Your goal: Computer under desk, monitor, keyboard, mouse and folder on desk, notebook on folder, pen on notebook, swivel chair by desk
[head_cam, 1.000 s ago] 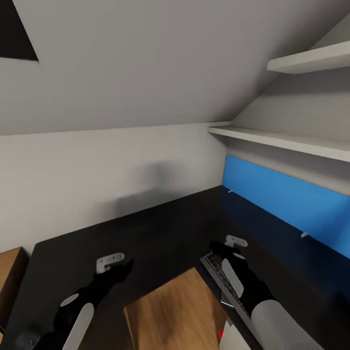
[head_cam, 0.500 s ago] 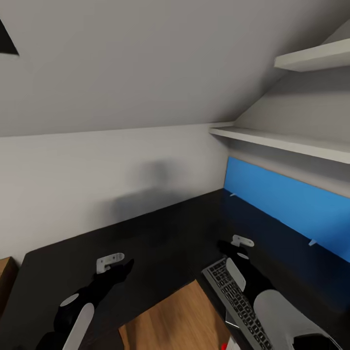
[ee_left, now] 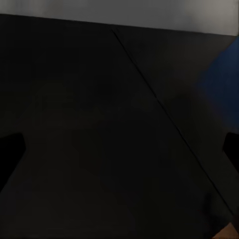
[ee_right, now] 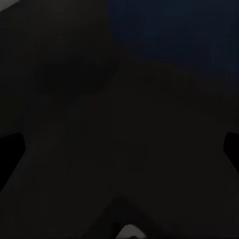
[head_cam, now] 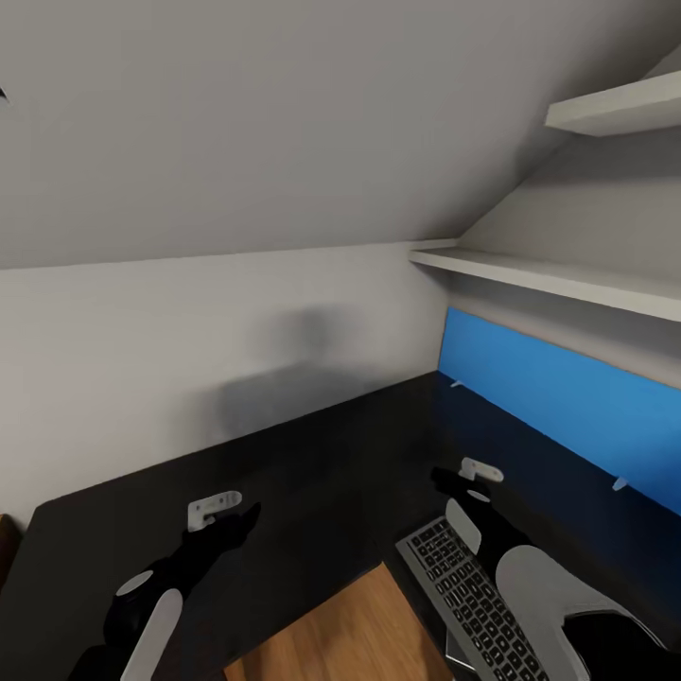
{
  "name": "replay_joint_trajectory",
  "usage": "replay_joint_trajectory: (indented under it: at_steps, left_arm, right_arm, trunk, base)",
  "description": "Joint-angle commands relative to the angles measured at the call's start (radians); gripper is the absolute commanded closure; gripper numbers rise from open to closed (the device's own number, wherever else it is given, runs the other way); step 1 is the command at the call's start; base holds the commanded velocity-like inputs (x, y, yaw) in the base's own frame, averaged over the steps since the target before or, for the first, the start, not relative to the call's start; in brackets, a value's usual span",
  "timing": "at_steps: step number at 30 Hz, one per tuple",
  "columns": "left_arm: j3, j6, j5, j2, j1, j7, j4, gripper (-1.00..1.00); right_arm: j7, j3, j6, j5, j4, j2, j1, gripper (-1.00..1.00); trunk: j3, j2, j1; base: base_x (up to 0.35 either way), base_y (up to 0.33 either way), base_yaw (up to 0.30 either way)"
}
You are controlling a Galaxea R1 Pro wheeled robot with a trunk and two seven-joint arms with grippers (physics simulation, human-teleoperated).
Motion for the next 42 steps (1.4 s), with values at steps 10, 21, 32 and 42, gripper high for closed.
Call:
replay_joint_trajectory:
  at_steps: [10, 21, 32, 42]
  left_arm:
    - [0.0, 0.007, 0.064, 0.002, -0.001, 0.009, -0.039, -1.0]
    - [0.001, 0.008, 0.078, 0.002, -0.001, 0.01, -0.041, -1.0]
    - [0.004, 0.008, 0.078, 0.002, -0.001, 0.011, -0.041, -1.0]
    - [0.004, 0.008, 0.078, 0.002, -0.001, 0.012, -0.041, -1.0]
  right_arm:
    - [-0.02, 0.002, 0.093, -0.148, -0.01, -0.009, -0.001, -1.0]
    - [-0.004, -0.076, 0.273, -0.28, -0.071, -0.059, -0.001, -1.0]
    - [0.023, -0.104, 0.275, -0.295, -0.073, -0.064, -0.001, -1.0]
    - [0.035, -0.112, 0.282, -0.298, -0.068, -0.065, -0.001, -1.0]
  trunk:
    - [-0.011, -0.022, 0.012]
    - [-0.045, -0.099, 0.054]
    - [-0.08, -0.176, 0.096]
    - [-0.111, -0.246, 0.134]
  base:
    - [0.008, 0.0, 0.0]
    - [0.0, 0.0, 0.0]
    - [0.0, 0.0, 0.0]
    - [0.0, 0.0, 0.0]
